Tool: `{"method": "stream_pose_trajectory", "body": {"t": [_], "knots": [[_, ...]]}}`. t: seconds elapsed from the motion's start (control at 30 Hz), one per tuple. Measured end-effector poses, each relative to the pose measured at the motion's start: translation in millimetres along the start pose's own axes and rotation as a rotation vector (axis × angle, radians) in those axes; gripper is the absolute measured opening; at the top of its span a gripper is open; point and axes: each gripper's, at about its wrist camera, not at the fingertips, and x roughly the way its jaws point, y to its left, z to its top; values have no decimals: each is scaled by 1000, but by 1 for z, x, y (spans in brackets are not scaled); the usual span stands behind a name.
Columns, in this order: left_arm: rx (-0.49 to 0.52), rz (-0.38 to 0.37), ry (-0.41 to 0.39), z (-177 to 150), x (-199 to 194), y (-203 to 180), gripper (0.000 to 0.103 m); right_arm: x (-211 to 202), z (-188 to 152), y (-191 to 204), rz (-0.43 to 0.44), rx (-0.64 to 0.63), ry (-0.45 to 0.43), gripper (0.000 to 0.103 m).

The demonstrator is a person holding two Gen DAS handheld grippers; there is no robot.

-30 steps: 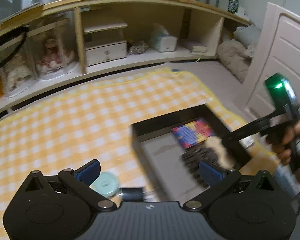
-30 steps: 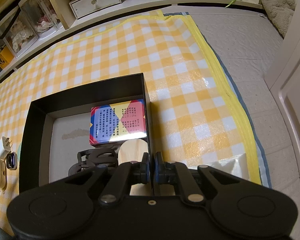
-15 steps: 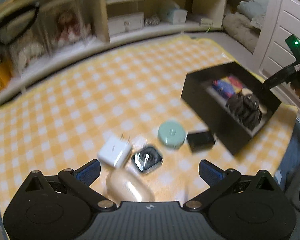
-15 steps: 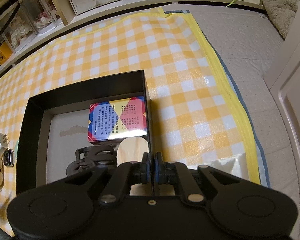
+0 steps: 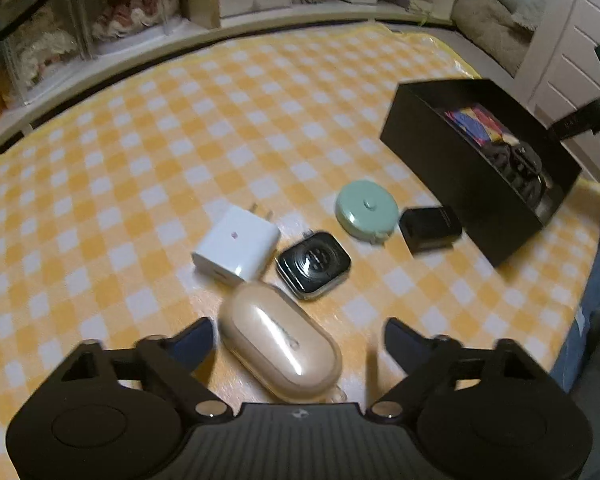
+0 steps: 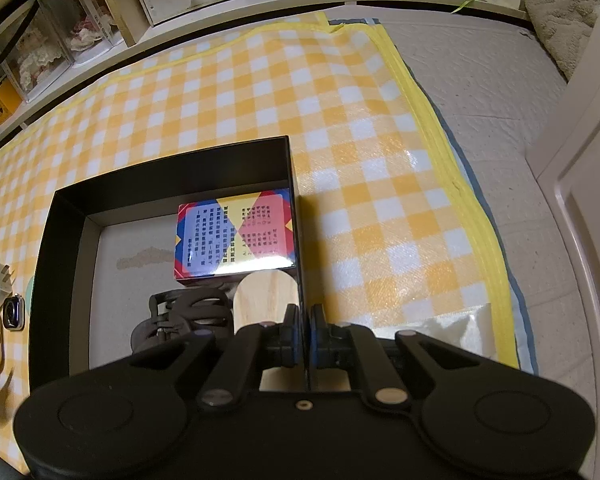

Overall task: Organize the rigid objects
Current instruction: 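Close the left tool on the beige KINYO earbud case, then carry the earbud case into the tray and open the left tool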

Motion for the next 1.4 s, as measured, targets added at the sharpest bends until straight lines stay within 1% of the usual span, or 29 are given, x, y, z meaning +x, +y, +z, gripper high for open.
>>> {"method": "stream_pose_trajectory", "body": {"t": [0.07, 0.1, 0.13, 0.17, 0.27, 0.57, 0.63, 0.7, 0.87, 0.93, 1.03, 1.2, 1.3, 1.4], "knots": [[6, 18, 5, -1, 0, -2, 80, 0, 0, 0, -2, -2, 0, 6], [-2, 29, 5, -1, 0, -1, 75, 0, 0, 0, -1, -2, 0, 6], [-15, 40, 5, -1, -1, 0, 69, 0, 0, 0, -1, 0, 1, 6], [-28, 50, 3, 0, -1, 2, 65, 0, 0, 0, 0, 0, 1, 6], [-46, 51, 7, 0, -2, 4, 65, 0, -1, 1, 1, 2, 2, 6], [-64, 103, 33, 4, -4, -8, 65, 0, -1, 0, 2, 2, 2, 6], [-79, 123, 30, 5, -8, -10, 65, 0, -1, -1, 2, 2, 2, 6], [-97, 132, 7, 7, -16, -11, 65, 0, -1, 0, 3, 2, 2, 6], [-147, 105, -114, 18, -42, -19, 65, 0, -1, -1, 3, 1, 2, 6], [-146, 80, -156, 26, -49, -28, 65, 0, -1, -1, 2, 1, 2, 6], [-114, 35, -199, 43, -49, -49, 65, 0, -1, -1, 3, 2, 2, 6], [-13, -46, -225, 76, -31, -94, 65, 0, -1, -2, 4, 1, 1, 6], [62, -68, -231, 95, -13, -121, 65, 0, -1, -2, 5, 1, 1, 6], [112, -91, -222, 114, 11, -142, 65, 0, -1, -2, 5, 1, 0, 6]]}}
